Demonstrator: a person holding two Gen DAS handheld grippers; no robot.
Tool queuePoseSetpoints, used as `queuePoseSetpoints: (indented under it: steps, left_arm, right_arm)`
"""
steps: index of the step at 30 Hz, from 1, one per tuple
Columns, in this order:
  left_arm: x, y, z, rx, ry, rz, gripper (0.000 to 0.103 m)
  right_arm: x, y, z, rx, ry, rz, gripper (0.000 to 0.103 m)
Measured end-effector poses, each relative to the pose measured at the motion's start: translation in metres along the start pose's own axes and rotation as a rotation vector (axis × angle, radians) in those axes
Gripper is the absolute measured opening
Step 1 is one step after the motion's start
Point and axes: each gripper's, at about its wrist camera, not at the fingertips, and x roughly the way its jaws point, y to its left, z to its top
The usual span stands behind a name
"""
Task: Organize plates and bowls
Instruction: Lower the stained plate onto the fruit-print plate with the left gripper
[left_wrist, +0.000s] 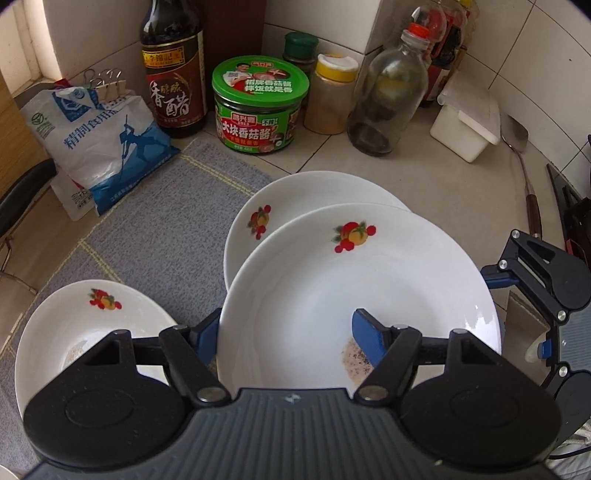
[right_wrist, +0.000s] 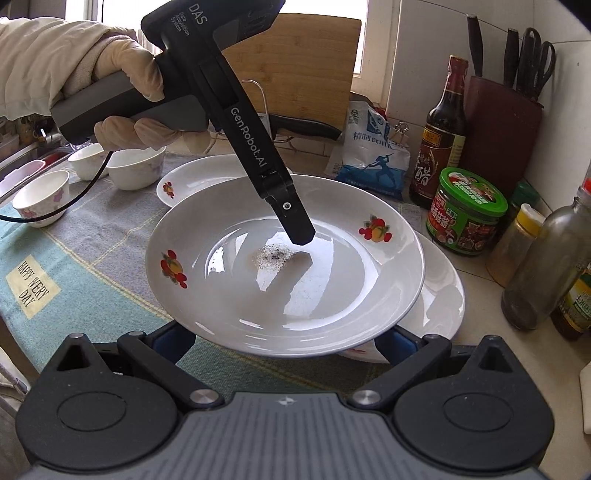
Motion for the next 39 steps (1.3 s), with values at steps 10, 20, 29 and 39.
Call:
queuePoseSetpoints:
  steps: [10,20,29,39]
  left_arm:
    - [0.028,-0.004,0.027,0.029,0.017,-0.022,0.072]
    - [0.045,-0.003,0.040,0.043,0.037,-0.042,0.072]
    - [0.054,-0.003,0.047,0.056,0.044,-0.056,0.072]
    - [0.059,-0.005,0.050,0.069,0.045,-0.062,0.073]
  right_arm:
    - [0.007,-0.027,-0.007,0.043,0.022,-0.024,0.103]
    - [0.011,-0.039,-0.006,0.066,0.052,-0.039,0.103]
    - [0.015,-0.049,-0.003,0.118,0.093,-0.036,0.103]
    - [0.014,-0.052,-0.002,0.149,0.116,-0.041,0.103]
